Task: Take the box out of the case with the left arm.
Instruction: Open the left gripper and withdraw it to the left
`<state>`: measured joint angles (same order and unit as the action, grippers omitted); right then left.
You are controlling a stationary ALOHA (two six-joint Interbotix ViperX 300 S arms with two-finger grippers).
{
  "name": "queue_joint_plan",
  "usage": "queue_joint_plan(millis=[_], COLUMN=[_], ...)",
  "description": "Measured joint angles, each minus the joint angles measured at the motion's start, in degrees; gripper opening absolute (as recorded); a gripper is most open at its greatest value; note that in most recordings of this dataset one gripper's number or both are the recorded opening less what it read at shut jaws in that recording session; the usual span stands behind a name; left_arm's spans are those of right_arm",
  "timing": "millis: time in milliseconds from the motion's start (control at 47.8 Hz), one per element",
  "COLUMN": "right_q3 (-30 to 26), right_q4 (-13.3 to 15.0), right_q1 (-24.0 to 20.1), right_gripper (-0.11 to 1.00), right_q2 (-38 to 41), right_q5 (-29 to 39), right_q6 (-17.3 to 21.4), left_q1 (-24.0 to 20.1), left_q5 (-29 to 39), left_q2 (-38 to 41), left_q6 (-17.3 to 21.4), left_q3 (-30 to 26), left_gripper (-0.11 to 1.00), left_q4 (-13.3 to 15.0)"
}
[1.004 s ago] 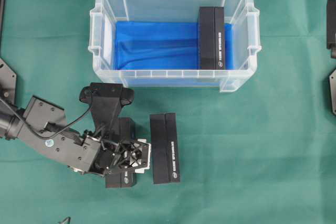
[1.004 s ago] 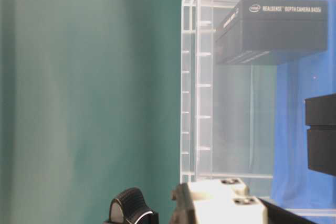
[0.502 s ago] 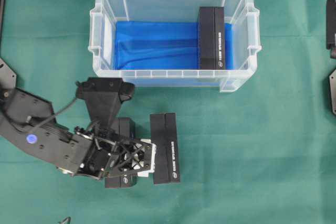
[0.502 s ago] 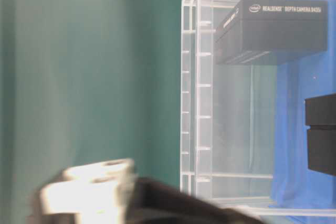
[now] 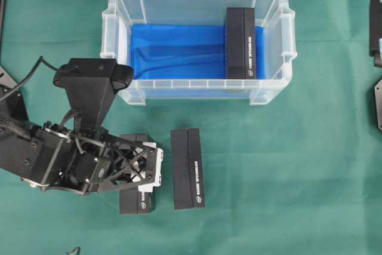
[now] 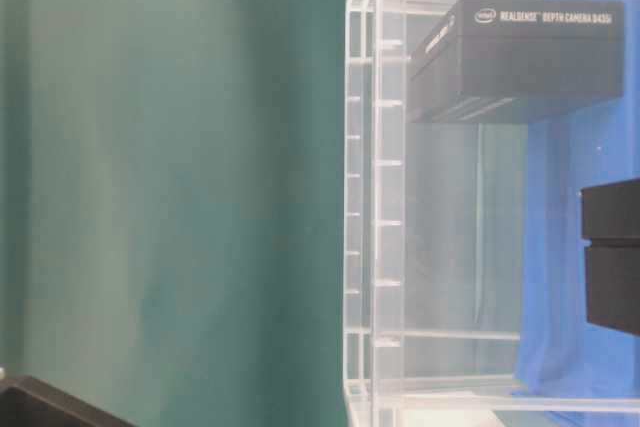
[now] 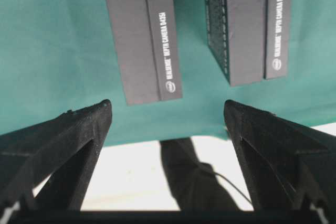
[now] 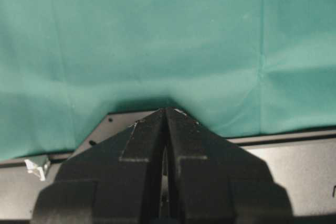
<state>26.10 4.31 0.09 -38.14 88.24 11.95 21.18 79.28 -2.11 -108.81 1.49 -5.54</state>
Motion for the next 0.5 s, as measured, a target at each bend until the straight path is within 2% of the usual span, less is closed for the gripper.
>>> queue_joint_plan(millis=[272,502], right_q3=[0.3,0.6], right_q4=[0.0,0.0], right_q1=[0.0,0.0], right_gripper=[0.01,0.01], right_q2=[0.4,0.5], right_q5=[0.0,0.1], right_q6=[0.0,0.0], left_q1=[0.2,1.4], left_q5=[0.3,0.4], left_q2=[-3.6,-9.8], left_q6=[-0.5,-0.8], left_q3=[4.8,12.0], left_gripper=[0.89,0.90], left_q4=[0.0,0.0])
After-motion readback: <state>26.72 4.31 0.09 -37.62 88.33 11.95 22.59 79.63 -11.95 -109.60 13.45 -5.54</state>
